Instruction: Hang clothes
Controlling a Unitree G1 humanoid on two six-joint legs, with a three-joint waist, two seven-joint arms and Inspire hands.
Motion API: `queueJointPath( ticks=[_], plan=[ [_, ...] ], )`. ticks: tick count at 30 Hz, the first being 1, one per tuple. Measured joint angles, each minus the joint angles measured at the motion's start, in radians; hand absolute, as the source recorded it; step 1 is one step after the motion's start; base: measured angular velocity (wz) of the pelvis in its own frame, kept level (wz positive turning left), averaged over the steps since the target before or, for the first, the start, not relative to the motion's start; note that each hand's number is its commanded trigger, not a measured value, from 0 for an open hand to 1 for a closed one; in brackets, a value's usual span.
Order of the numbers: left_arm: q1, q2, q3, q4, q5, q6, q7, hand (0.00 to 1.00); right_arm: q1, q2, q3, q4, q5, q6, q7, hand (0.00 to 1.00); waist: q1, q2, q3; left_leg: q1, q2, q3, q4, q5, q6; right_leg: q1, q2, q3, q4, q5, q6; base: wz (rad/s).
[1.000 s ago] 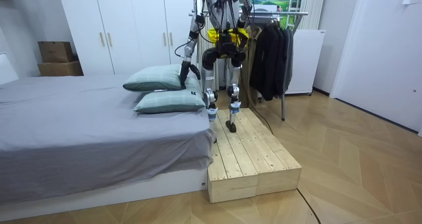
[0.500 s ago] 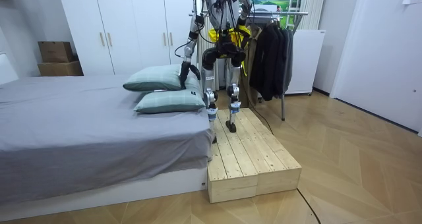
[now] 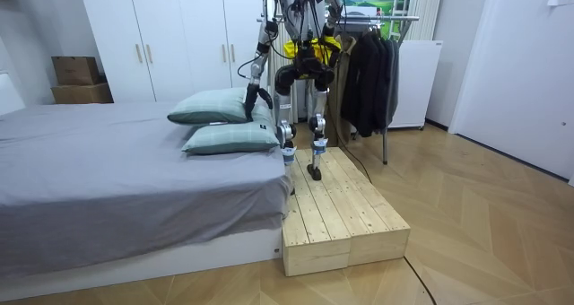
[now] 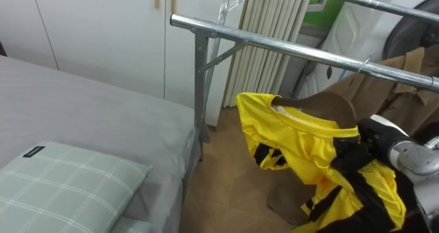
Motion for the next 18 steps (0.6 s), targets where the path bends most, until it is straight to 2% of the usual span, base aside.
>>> queueJointPath(
  ticks=[11, 18],
  plan=[
    [-0.001, 0.003, 0.001, 0.0, 0.0, -0.002, 0.0, 0.0, 0.0, 0.0, 0.03, 0.0, -0.024, -0.001, 0.058, 1.0, 0.003, -0.006, 0.0013, 0.001, -0.001, 0.002, 0.004, 0.0, 0.0, -0.002, 0.001, 0.006, 0.006, 0.0, 0.0, 0.0],
    [-0.016, 0.005, 0.001, 0.001, 0.0, -0.008, 0.0, 0.0, 0.0, 0.0, 0.084, -0.001, -0.081, -0.009, 0.076, 1.0, 0.035, -0.012, 0.0012, 0.0, 0.0, 0.005, 0.006, 0.0, 0.0, 0.0, 0.002, 0.008, 0.0, 0.002, -0.001, -0.01]
  ],
)
